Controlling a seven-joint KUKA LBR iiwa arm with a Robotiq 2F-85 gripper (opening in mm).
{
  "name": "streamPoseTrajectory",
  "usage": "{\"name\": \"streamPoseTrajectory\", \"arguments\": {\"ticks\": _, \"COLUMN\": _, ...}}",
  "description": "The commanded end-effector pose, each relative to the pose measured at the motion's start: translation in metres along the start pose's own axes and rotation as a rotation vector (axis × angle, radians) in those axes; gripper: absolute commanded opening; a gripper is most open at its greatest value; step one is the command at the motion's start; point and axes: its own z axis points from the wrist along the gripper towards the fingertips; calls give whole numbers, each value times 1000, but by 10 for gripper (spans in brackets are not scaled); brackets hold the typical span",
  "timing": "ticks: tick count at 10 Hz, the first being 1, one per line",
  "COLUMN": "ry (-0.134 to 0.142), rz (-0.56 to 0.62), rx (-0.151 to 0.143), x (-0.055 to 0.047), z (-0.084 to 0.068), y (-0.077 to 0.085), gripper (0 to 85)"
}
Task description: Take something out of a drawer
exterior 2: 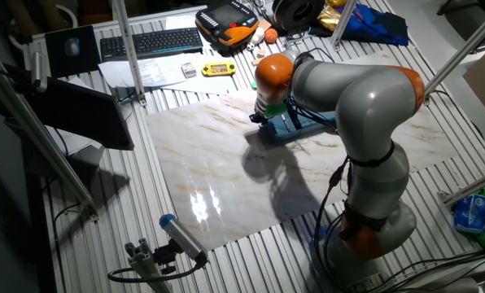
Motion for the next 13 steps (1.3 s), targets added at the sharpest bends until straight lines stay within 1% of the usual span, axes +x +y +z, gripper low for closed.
{"name": "streamPoseTrajectory", "arguments": {"ticks": 1, "ry": 0, "rz": -2, "rx": 2, "x": 0, "z": 0, "y": 0, "gripper": 0}}
{"name": "streamPoseTrajectory", "arguments": {"ticks": 6, "ry": 3, "rz": 6, "rx": 2, "x": 0, "z": 0, "y": 0, "gripper": 0}}
{"name": "streamPoseTrajectory", "arguments": {"ticks": 7, "ry": 9, "rz": 18, "rx": 1, "x": 0, "z": 0, "y": 0, "gripper": 0}}
{"name": "streamPoseTrajectory", "arguments": {"ticks": 8, "ry": 25, "rz": 22, "rx": 9, "x": 0, "z": 0, "y": 0, "gripper": 0}}
{"name": "streamPoseTrajectory", "arguments": {"ticks": 9, "ry": 35, "rz": 19, "rx": 24, "x": 0, "z": 0, "y": 0, "gripper": 0}}
{"name": "streamPoseTrajectory", "arguments": {"ticks": 10, "ry": 38, "rz": 14, "rx": 30, "x": 0, "z": 0, "y": 0, "gripper": 0}}
{"name": "streamPoseTrajectory", "arguments": {"ticks": 11, "ry": 33, "rz": 14, "rx": 32, "x": 0, "z": 0, "y": 0, "gripper": 0}}
{"name": "streamPoseTrajectory", "arguments": {"ticks": 12, "ry": 24, "rz": 21, "rx": 12, "x": 0, "z": 0, "y": 0, "gripper": 0}}
{"name": "streamPoseTrajectory", "arguments": {"ticks": 13, "ry": 13, "rz": 14, "rx": 5, "x": 0, "z": 0, "y": 0, "gripper": 0}}
